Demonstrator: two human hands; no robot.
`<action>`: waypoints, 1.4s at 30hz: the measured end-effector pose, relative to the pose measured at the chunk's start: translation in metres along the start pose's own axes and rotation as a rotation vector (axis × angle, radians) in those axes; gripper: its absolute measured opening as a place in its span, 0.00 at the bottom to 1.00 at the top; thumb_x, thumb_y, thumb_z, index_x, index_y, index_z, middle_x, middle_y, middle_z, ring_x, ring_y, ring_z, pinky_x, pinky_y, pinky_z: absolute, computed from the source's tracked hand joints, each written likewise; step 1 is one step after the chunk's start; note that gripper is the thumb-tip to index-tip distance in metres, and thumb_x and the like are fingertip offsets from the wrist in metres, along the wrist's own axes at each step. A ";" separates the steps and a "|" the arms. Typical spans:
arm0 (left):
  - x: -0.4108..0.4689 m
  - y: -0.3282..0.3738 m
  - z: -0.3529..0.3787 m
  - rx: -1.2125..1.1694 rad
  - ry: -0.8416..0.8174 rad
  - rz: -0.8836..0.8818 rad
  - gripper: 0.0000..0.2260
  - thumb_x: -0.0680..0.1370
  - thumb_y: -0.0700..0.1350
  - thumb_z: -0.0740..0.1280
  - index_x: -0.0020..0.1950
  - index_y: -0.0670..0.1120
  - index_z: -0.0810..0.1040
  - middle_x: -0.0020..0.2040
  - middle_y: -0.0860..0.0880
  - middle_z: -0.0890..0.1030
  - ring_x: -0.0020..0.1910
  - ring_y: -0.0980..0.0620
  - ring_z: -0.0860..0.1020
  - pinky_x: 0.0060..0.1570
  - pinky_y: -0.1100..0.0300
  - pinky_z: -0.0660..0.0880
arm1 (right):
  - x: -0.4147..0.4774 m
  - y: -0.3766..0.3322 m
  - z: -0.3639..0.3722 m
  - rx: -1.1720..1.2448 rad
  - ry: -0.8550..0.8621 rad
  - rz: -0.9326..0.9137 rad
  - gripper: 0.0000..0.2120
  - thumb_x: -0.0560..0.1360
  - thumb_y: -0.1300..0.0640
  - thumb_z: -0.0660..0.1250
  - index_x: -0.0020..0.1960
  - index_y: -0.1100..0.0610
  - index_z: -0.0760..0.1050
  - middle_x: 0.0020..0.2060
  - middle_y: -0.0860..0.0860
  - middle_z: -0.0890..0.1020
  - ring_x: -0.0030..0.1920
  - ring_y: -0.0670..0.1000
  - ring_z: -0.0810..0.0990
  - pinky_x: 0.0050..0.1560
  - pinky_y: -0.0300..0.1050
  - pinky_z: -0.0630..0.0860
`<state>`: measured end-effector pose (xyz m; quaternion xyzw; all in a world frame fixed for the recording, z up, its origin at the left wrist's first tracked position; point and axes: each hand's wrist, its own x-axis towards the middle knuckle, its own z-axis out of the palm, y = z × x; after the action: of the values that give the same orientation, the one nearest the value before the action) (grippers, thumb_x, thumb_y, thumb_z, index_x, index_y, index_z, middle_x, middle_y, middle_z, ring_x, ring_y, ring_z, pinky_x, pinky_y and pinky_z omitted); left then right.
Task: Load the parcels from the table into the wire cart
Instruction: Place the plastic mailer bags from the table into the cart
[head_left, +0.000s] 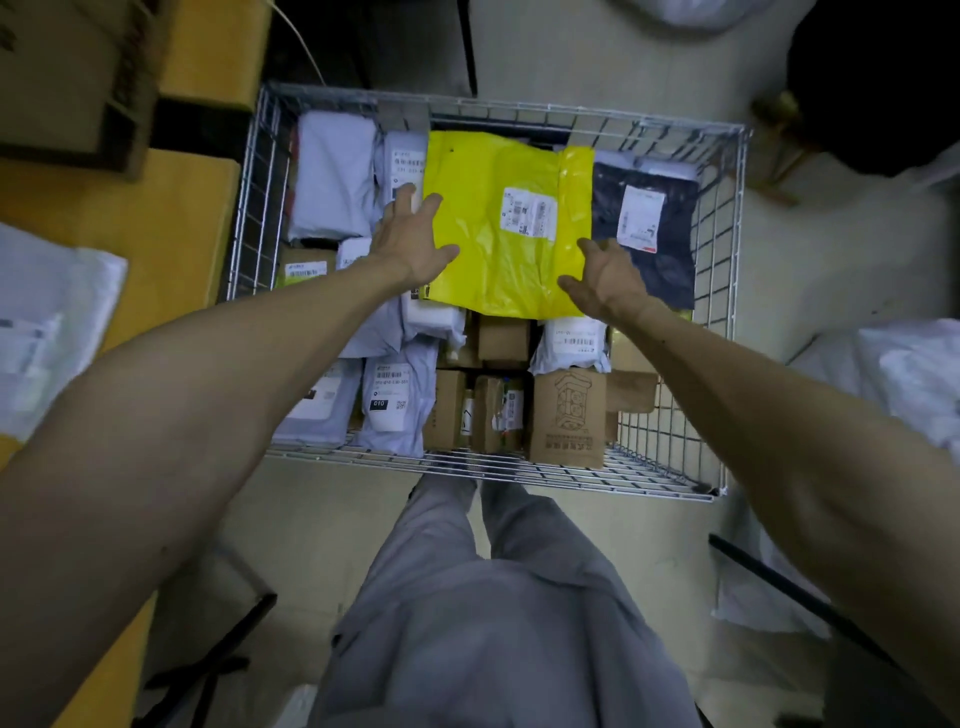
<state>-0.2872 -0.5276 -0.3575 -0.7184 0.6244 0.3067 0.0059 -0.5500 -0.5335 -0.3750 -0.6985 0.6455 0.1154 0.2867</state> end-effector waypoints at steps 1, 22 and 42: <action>-0.009 0.003 -0.009 -0.010 0.014 0.005 0.33 0.80 0.54 0.67 0.80 0.46 0.56 0.80 0.41 0.50 0.77 0.37 0.55 0.72 0.45 0.59 | -0.006 -0.002 -0.007 -0.016 -0.005 -0.025 0.31 0.81 0.47 0.61 0.78 0.59 0.56 0.75 0.64 0.59 0.73 0.65 0.61 0.67 0.60 0.66; -0.206 -0.061 -0.139 -0.031 0.415 -0.192 0.32 0.80 0.54 0.65 0.80 0.46 0.56 0.80 0.42 0.55 0.78 0.42 0.56 0.75 0.46 0.58 | -0.087 -0.161 -0.103 -0.128 0.174 -0.486 0.34 0.79 0.46 0.65 0.78 0.61 0.58 0.71 0.66 0.66 0.69 0.66 0.68 0.67 0.55 0.68; -0.511 -0.286 -0.147 -0.185 0.757 -0.630 0.32 0.80 0.55 0.65 0.80 0.48 0.55 0.80 0.43 0.55 0.78 0.41 0.57 0.76 0.46 0.56 | -0.272 -0.445 -0.021 -0.274 0.196 -0.912 0.35 0.80 0.44 0.62 0.80 0.57 0.53 0.76 0.61 0.56 0.74 0.64 0.60 0.72 0.57 0.64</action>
<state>0.0182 -0.0655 -0.1163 -0.9305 0.3055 0.0621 -0.1925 -0.1614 -0.3169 -0.1020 -0.9491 0.2762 -0.0043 0.1511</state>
